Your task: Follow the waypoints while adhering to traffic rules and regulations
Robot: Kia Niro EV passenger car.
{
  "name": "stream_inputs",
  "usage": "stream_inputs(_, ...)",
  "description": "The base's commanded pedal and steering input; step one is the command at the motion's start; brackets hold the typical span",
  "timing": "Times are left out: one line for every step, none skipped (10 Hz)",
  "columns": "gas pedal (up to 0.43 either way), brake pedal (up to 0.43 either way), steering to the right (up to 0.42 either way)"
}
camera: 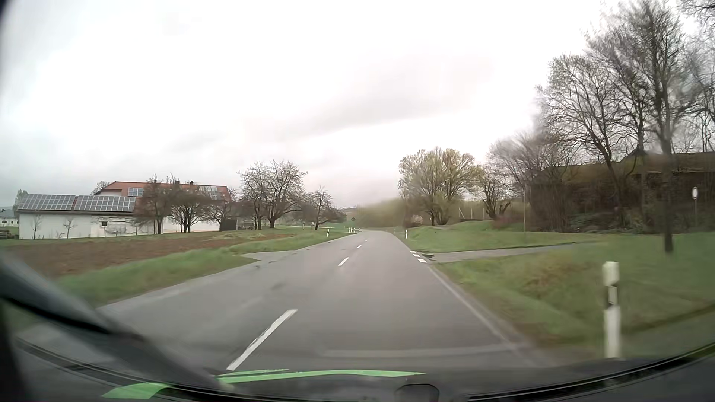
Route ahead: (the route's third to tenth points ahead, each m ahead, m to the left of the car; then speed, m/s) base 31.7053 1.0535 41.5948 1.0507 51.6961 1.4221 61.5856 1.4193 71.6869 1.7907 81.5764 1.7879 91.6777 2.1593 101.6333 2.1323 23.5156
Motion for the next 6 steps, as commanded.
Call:
stream_inputs(0.0,0.0,0.0)
stream_inputs(0.0,0.0,0.0)
stream_inputs(0.0,0.0,0.0)
stream_inputs(0.0,0.0,0.0)
stream_inputs(0.0,0.0,0.0)
stream_inputs(0.0,0.0,0.0)
